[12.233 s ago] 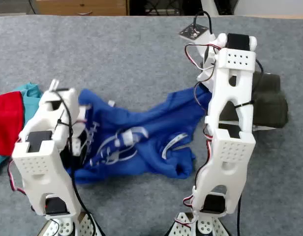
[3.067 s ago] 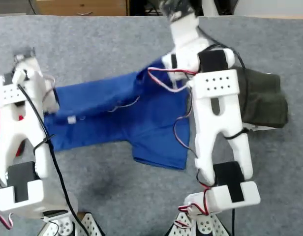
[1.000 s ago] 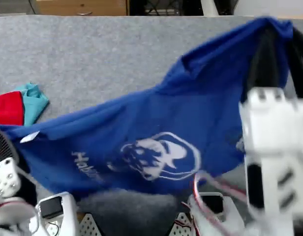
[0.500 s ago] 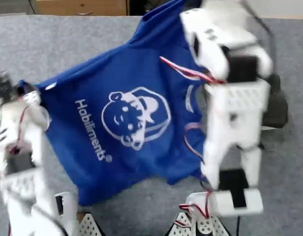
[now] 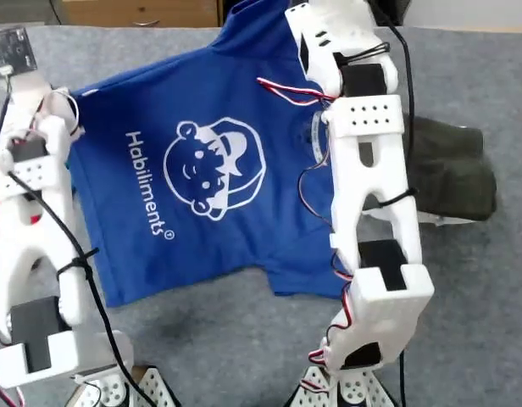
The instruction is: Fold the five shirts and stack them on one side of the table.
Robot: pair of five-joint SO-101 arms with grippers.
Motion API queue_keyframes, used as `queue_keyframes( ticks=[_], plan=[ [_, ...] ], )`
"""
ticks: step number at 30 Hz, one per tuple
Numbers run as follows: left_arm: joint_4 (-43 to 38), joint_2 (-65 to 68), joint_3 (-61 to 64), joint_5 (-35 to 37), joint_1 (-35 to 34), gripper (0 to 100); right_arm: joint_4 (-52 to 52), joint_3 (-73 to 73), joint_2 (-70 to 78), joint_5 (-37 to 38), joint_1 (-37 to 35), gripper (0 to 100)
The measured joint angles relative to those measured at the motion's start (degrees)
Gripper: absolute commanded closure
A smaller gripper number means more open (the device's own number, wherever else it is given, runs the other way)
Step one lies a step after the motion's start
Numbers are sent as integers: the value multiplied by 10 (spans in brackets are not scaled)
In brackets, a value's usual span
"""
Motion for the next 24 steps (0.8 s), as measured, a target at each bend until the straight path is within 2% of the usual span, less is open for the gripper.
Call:
queue_keyframes(
  ticks=[6, 9, 16, 21, 24],
  plan=[
    [192, 1, -19, -1, 33, 971, 148, 3, 0, 4, 19, 985],
    [298, -22, 18, -2, 67, 971, 243, 18, -9, 43, 28, 985],
    [335, -122, 200, -1, 73, 971, 455, 131, -69, 165, 26, 985],
    [336, -227, 340, -2, 69, 971, 470, 287, -144, 211, 32, 985],
    [331, -282, 399, -1, 69, 971, 446, 388, -205, 229, 45, 985]
  ],
)
